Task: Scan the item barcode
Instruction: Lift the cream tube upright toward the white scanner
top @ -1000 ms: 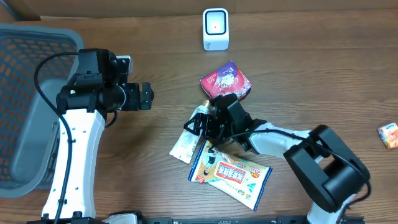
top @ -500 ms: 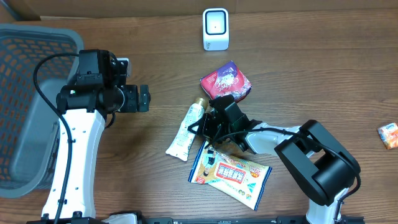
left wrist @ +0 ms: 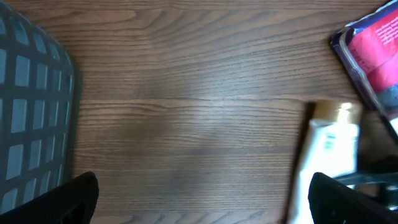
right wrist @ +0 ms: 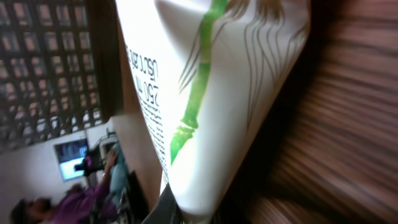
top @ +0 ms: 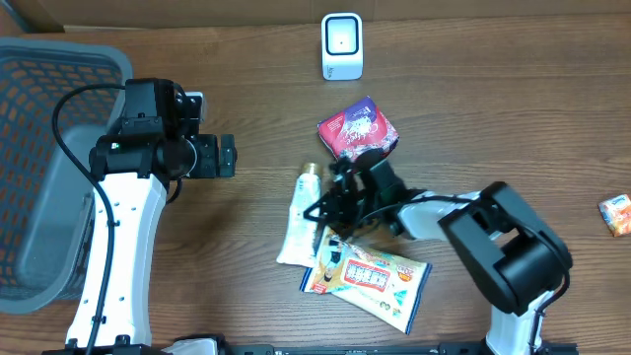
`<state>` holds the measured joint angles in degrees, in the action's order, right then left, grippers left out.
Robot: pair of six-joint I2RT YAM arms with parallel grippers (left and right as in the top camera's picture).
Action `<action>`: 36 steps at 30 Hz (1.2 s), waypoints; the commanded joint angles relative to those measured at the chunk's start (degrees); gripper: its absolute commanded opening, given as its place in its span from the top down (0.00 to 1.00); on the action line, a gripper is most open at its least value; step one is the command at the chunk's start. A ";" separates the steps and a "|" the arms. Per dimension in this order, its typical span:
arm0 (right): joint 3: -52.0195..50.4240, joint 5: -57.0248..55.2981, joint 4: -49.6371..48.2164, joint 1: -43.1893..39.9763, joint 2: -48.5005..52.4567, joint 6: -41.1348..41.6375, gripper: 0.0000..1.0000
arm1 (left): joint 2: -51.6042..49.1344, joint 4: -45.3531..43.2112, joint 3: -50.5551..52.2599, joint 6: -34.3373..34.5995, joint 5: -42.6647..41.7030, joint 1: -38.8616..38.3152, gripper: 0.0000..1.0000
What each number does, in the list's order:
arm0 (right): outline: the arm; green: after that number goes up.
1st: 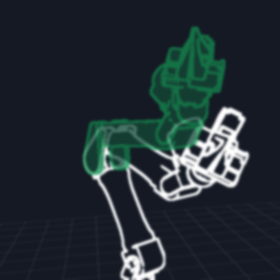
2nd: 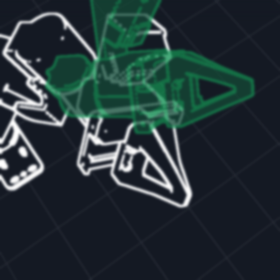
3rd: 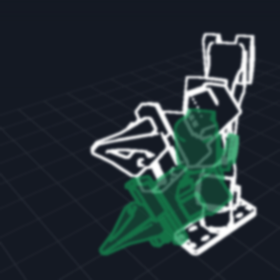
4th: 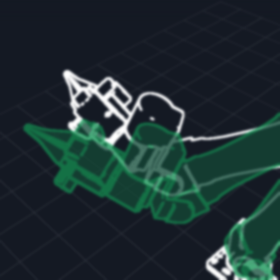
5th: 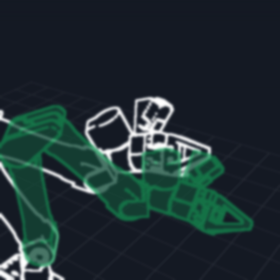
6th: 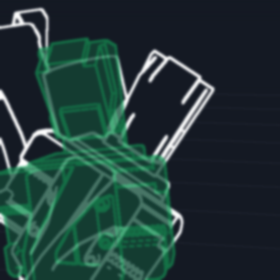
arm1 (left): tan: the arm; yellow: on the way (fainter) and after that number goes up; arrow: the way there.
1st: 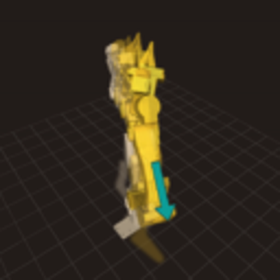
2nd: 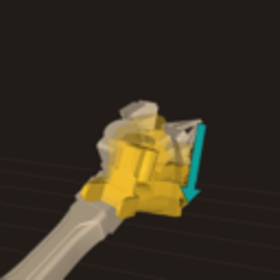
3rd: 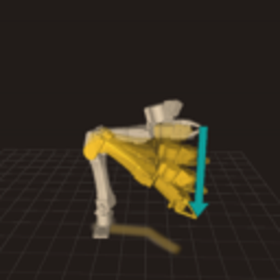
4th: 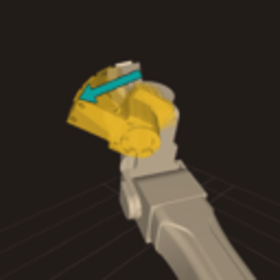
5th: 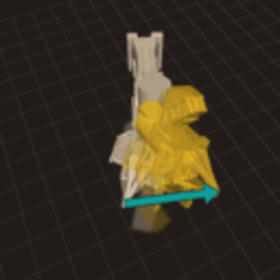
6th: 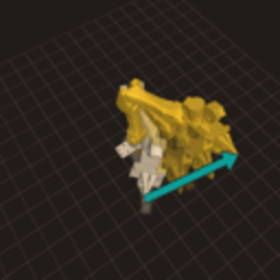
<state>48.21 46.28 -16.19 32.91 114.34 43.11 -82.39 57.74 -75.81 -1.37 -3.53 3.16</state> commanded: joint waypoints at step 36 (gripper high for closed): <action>-1.22 17.79 4.72 -10.27 -32.22 -5.84 0.96 | 0.44 0.33 -0.04 1.60 1.16 0.35 0.00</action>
<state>46.02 65.76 -10.48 22.90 84.27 41.71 -82.39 57.91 -75.81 -0.32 -2.72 3.16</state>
